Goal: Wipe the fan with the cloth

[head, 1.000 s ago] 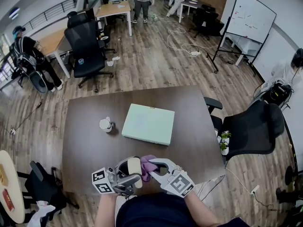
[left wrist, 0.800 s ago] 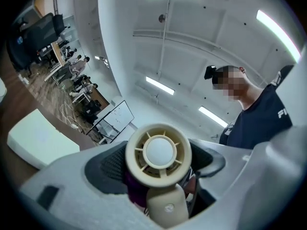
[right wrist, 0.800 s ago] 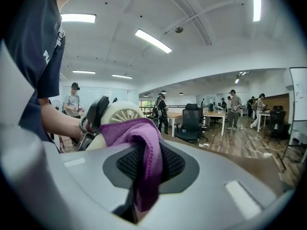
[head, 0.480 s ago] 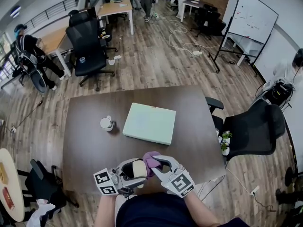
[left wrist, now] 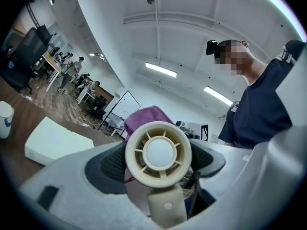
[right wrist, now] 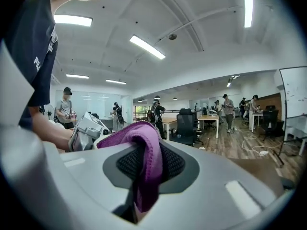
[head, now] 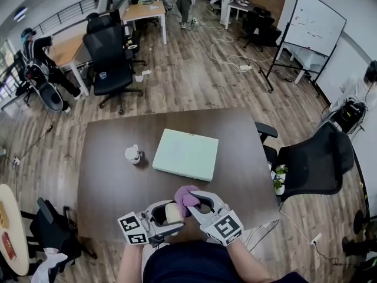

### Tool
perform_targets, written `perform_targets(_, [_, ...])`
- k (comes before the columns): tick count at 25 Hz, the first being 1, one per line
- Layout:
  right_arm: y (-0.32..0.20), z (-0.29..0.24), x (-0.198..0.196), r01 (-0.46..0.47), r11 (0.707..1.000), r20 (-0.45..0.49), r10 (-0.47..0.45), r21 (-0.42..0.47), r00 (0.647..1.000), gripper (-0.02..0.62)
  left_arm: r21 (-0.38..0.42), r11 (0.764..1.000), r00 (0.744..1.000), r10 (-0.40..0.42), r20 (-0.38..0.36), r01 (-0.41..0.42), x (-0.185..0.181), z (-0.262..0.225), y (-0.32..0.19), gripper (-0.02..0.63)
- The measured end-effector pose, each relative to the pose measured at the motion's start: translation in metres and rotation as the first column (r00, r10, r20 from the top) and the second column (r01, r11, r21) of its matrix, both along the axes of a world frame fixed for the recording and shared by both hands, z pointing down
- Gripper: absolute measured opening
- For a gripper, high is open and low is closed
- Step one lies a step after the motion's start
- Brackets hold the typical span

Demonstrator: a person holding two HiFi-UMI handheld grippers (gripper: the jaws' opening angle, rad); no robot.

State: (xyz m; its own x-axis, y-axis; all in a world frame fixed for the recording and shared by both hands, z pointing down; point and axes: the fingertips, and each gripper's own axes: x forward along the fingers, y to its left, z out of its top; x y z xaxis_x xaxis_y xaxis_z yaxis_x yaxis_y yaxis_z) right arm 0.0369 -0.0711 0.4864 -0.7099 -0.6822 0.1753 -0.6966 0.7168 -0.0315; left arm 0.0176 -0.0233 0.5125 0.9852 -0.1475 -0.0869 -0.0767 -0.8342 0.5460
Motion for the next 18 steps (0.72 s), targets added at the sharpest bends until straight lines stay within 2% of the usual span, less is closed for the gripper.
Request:
perform_targets(2, [0.002,-0.005,0.000,0.003,1.000,0.004,-0.003,0.006,1.000,0.080,0.000,1.000,1.000,0.000,0.031,0.000,0.000,0.005,0.000,0.380])
perform_targets(6, [0.008,-0.018,-0.005,0.045,0.996,-0.016,-0.043,0.081,0.999,0.080,-0.015,1.000,0.997,-0.006,0.071,0.007,0.001,0.014,0.000,0.380])
perform_targets(10, [0.013,-0.021,-0.012,0.062,0.994,-0.011,-0.061,0.087,0.998,0.080,-0.029,0.999,0.997,-0.029,0.072,0.031,-0.005,0.017,-0.003,0.380])
perform_targets(18, [0.021,-0.023,-0.022,0.102,0.992,0.009,-0.103,0.081,0.995,0.080,-0.008,0.997,0.992,-0.077,0.100,0.078,-0.017,0.020,-0.012,0.380])
